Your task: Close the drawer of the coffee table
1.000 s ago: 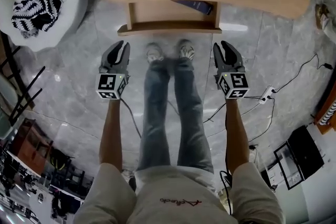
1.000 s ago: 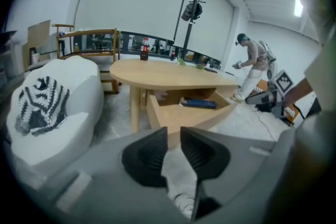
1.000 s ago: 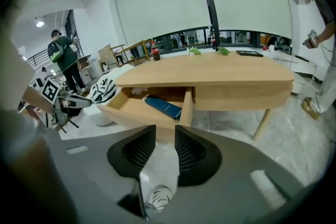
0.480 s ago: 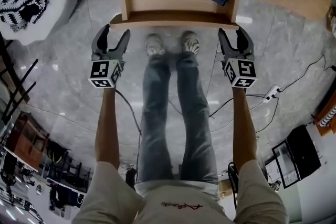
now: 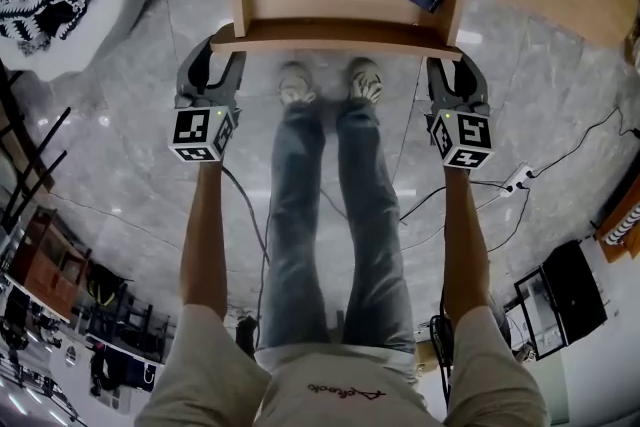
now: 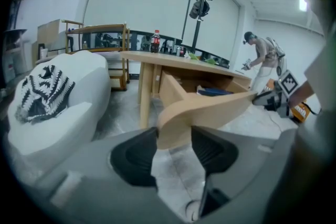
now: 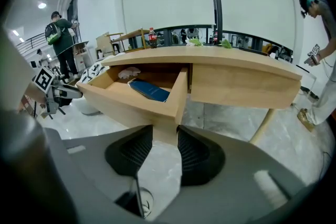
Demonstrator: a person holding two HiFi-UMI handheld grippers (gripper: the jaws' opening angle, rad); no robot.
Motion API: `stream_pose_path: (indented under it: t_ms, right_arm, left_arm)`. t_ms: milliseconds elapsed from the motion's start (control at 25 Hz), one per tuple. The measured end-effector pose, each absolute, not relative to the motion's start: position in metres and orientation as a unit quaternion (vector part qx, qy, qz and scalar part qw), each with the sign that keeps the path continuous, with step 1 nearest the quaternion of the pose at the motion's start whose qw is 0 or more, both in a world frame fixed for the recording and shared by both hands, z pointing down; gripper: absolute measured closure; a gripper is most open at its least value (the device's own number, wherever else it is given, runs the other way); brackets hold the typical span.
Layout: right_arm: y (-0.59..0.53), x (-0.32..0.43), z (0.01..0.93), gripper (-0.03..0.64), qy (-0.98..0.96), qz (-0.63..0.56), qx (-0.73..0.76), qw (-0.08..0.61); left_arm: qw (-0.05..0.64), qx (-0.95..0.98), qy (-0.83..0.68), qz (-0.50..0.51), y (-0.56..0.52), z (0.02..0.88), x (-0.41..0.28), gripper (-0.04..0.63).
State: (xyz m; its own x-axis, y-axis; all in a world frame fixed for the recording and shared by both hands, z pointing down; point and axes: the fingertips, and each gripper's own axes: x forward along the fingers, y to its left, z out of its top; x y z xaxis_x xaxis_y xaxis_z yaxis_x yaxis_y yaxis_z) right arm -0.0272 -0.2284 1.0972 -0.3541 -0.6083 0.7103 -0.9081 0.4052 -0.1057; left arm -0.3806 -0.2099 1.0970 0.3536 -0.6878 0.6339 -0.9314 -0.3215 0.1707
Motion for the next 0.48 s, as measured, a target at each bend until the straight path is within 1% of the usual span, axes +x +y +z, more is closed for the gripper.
stream_pose_path:
  t_ms: [160, 480]
  right_arm:
    - [-0.234, -0.027, 1.085, 0.46, -0.784, 0.251, 0.492, 0.285]
    - [-0.237, -0.026, 1.082, 0.463, -0.781, 0.259, 0.489, 0.291]
  left_arm:
    - [0.255, 0.779, -0.525, 0.229, -0.216, 1.085, -0.381, 0.393]
    - [0.26, 0.776, -0.522, 0.24, -0.218, 1.081, -0.38, 0.393]
